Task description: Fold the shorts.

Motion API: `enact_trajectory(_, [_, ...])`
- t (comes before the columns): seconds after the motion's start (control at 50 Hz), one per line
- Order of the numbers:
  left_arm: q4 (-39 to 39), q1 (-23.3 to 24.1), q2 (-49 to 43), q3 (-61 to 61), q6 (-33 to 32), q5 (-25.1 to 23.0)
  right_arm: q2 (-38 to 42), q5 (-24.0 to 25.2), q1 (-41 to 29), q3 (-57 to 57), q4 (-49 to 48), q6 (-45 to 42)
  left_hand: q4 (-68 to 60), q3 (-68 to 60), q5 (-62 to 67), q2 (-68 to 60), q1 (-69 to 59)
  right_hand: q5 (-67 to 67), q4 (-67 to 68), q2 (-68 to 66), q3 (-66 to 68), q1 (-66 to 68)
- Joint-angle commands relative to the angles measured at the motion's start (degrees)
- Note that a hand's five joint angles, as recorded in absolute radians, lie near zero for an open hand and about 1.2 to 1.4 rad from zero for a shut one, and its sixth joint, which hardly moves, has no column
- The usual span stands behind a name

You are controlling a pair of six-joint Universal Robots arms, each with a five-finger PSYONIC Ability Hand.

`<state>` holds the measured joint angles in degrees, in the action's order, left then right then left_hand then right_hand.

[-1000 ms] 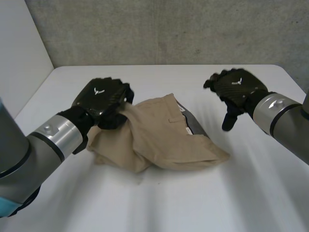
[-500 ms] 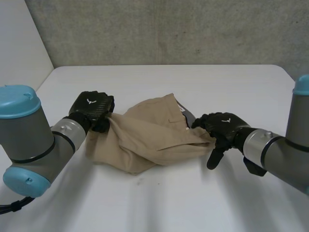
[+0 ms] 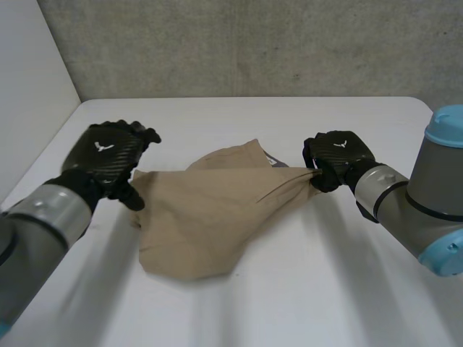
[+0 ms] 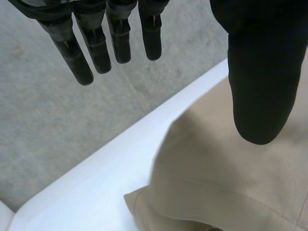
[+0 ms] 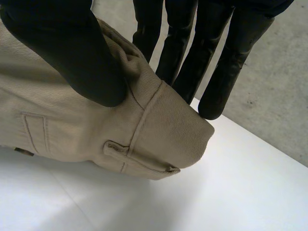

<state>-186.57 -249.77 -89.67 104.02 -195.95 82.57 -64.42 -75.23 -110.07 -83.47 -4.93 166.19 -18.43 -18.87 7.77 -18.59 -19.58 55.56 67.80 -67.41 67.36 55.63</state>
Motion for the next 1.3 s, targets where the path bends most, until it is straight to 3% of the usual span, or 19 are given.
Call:
enact_trajectory(0.02, [2.52, 0.25, 10.92, 7.95, 1.09, 1.19, 2.99, -2.81, -2.87, 4.18, 2.73, 0.98, -5.89, -5.45, 6.56, -5.74, -4.75, 14.44, 12.2, -12.59, 12.64, 24.37])
enact_trajectory(0.16, [8.14, 1.47, 11.98, 11.21, 9.07, 1.45, 3.87, -4.83, -3.14, 5.95, 3.35, 0.98, -28.91, -28.47, 29.57, -28.75, -27.76, 14.44, 12.2, -12.59, 12.64, 24.37])
enact_trajectory(0.32, [7.98, 3.24, 6.38, 12.35, 15.42, 1.19, 4.31, -5.19, -3.66, 6.12, 3.53, 1.07, -23.08, -22.64, 23.75, -22.93, -21.94, 14.44, 12.2, -12.59, 12.64, 24.37])
enact_trajectory(0.54, [2.53, 2.54, -3.75, 9.63, 15.42, 2.24, 3.96, -4.84, -4.01, 5.07, 4.32, 1.33, -19.37, -18.93, 20.04, -19.22, -18.23, 14.44, 12.2, -12.59, 12.64, 24.37])
enact_trajectory(0.78, [-3.19, 2.62, -13.5, 6.11, 15.33, 8.65, 3.69, -4.75, -4.72, 4.36, 4.32, 1.42, -18.69, -18.25, 19.36, -18.54, -17.55, 14.44, 12.2, -12.59, 12.64, 24.37])
enact_trajectory(1.06, [-8.28, 2.62, -19.39, 3.21, 14.72, 8.66, 3.87, -4.66, -4.81, 3.75, 4.32, 1.16, -22.39, -21.95, 23.05, -22.23, -21.24, 14.44, 12.2, -12.59, 12.64, 24.37])
enact_trajectory(1.3, [-15.76, 2.36, -23.44, 2.77, 3.21, 9.1, 4.04, -4.66, -4.72, 3.75, 4.32, 1.07, -28.62, -28.18, 29.28, -28.46, -27.47, 14.44, 12.2, -12.59, 12.64, 24.37])
